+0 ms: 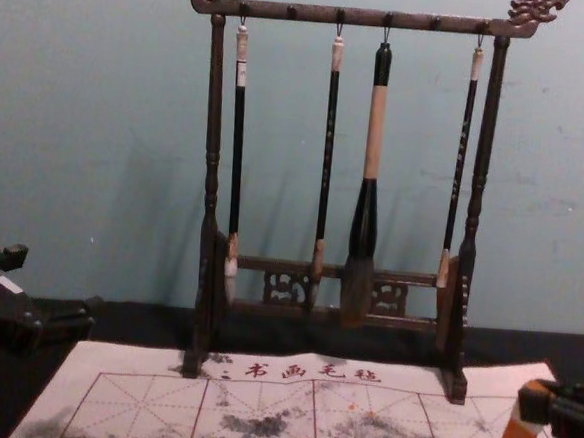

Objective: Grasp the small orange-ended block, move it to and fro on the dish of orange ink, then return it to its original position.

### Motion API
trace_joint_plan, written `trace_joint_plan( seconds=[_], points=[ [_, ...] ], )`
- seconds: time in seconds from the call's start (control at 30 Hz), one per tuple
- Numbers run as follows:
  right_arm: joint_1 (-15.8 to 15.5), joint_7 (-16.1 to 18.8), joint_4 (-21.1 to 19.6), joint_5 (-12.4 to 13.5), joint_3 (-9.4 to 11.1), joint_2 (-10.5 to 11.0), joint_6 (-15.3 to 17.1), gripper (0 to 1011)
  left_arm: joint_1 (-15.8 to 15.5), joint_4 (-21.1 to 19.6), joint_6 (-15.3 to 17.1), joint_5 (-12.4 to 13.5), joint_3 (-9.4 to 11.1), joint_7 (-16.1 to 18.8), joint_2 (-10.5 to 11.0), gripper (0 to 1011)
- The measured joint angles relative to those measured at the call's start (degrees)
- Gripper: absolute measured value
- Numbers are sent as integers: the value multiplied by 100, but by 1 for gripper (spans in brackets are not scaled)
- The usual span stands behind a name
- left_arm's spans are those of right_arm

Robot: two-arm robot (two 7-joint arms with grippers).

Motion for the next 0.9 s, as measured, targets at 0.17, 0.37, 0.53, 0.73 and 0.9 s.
trace_joint_plan(
  seconds=[0.17,0.37,0.53,0.73,0.9],
  points=[
    [18,34,102,-22,-32,-37,-8,93,0,0,0,0,0,0,0,1001],
    [84,61,269,-50,-96,-113,-7,93,0,0,0,0,0,0,0,1001],
    [162,112,423,-72,-166,-171,8,93,0,0,0,0,0,0,0,1001],
    [221,142,520,-104,-221,-204,35,93,0,0,0,0,0,0,0,1001],
    [259,134,594,-134,-242,-230,65,93,0,0,0,0,0,0,0,1002]
  ],
)
